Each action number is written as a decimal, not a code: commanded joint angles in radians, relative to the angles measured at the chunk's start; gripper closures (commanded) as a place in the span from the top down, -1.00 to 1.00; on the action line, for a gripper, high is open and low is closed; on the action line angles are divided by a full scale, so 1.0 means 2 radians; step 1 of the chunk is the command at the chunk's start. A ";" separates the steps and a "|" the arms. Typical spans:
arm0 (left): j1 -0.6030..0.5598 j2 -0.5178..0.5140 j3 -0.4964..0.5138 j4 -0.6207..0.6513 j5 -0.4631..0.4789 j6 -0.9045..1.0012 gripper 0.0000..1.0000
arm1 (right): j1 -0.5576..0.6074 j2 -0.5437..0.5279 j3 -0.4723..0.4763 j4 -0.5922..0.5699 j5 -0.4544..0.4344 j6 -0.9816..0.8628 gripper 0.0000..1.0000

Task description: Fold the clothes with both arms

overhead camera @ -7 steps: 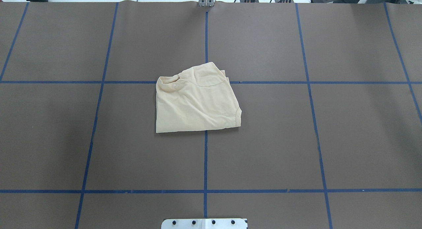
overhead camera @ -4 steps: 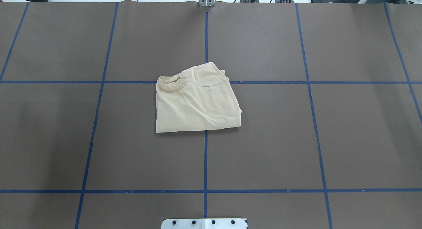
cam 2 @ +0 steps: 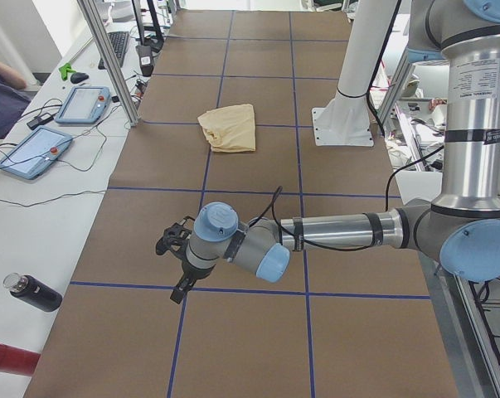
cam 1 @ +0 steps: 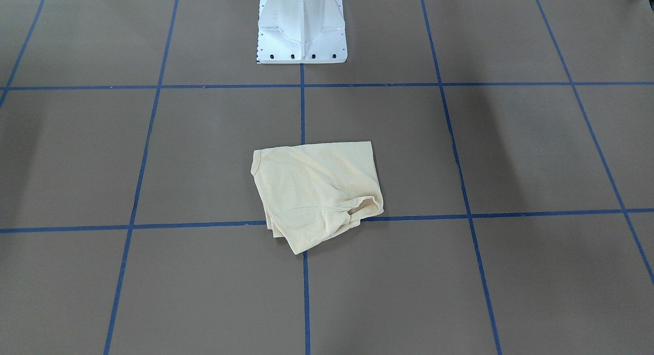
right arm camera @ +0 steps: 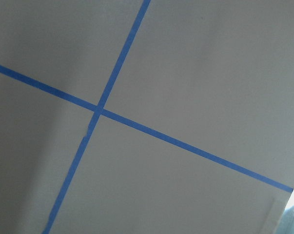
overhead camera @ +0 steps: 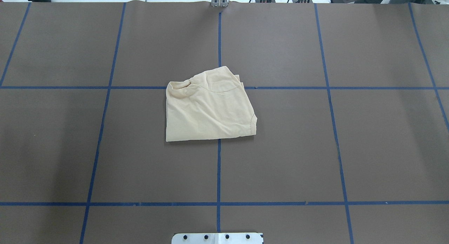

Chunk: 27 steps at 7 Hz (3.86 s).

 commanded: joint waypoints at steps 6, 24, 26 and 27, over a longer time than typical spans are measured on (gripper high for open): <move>-0.001 0.022 -0.044 0.155 -0.056 0.003 1.00 | 0.000 -0.042 0.009 0.012 0.119 0.132 0.99; -0.001 0.019 -0.039 0.145 -0.053 -0.100 1.00 | 0.000 -0.050 0.034 0.014 0.121 0.185 0.99; -0.001 0.017 -0.038 0.144 -0.053 -0.121 1.00 | 0.000 -0.052 0.036 0.014 0.121 0.185 0.99; -0.001 0.018 -0.038 0.144 -0.053 -0.121 1.00 | 0.000 -0.052 0.036 0.014 0.121 0.186 0.99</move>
